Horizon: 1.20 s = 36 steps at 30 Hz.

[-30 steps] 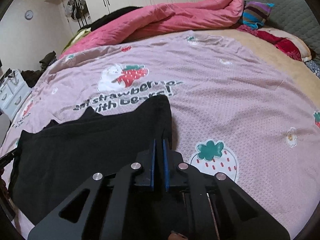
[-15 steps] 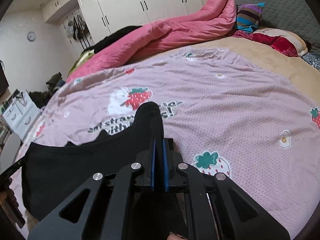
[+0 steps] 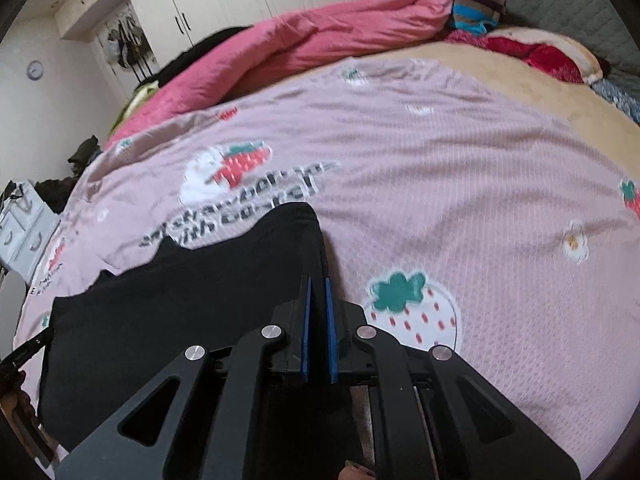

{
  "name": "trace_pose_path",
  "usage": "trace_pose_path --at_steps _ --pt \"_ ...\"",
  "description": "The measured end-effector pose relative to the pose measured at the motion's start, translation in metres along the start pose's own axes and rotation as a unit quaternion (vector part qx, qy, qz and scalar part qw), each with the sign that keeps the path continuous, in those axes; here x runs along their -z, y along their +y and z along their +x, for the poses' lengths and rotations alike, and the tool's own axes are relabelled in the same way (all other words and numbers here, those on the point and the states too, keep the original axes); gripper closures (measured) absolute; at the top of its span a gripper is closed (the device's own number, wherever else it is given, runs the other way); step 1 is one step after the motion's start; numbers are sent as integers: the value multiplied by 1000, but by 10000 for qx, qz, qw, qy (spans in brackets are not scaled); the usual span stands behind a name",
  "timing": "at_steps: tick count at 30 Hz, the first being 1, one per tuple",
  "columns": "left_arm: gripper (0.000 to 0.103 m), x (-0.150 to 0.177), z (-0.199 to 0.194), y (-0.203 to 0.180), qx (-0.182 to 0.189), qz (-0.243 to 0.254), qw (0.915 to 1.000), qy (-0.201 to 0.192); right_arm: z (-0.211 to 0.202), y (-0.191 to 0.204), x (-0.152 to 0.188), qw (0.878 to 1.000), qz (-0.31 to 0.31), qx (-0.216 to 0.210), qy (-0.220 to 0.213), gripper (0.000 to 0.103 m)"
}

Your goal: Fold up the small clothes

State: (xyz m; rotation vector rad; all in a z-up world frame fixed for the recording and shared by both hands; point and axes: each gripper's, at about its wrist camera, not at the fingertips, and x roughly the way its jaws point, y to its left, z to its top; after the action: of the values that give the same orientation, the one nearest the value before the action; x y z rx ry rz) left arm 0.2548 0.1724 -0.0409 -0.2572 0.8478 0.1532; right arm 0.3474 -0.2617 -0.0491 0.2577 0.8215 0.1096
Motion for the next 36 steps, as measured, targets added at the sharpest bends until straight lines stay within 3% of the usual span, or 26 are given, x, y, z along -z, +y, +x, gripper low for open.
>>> trace_pose_path --at_steps 3,7,13,24,28,31,34,36 --pt "94 1 -5 1 12 -24 10000 -22 1 -2 4 10000 13 13 87 91" --pt "88 4 -10 -3 96 -6 10000 13 -8 -2 10 9998 -36 -107 149 69" --pt "74 14 -27 -11 175 140 9997 -49 -27 -5 26 9991 -63 -318 290 58" --pt "52 46 -63 -41 348 611 9975 1 -53 8 39 9984 -348 -347 269 51" --pt "51 61 -58 -49 380 731 9963 244 -55 7 53 9977 -527 -175 385 50" --pt "50 67 -60 -48 421 688 9964 274 -61 0 61 9980 -438 -242 383 50" --pt "34 67 -70 -40 443 475 9978 121 -67 -5 64 9984 -353 -312 311 50" --pt "32 65 -78 -28 466 249 9986 -21 -69 -8 65 9983 -303 -395 293 50"
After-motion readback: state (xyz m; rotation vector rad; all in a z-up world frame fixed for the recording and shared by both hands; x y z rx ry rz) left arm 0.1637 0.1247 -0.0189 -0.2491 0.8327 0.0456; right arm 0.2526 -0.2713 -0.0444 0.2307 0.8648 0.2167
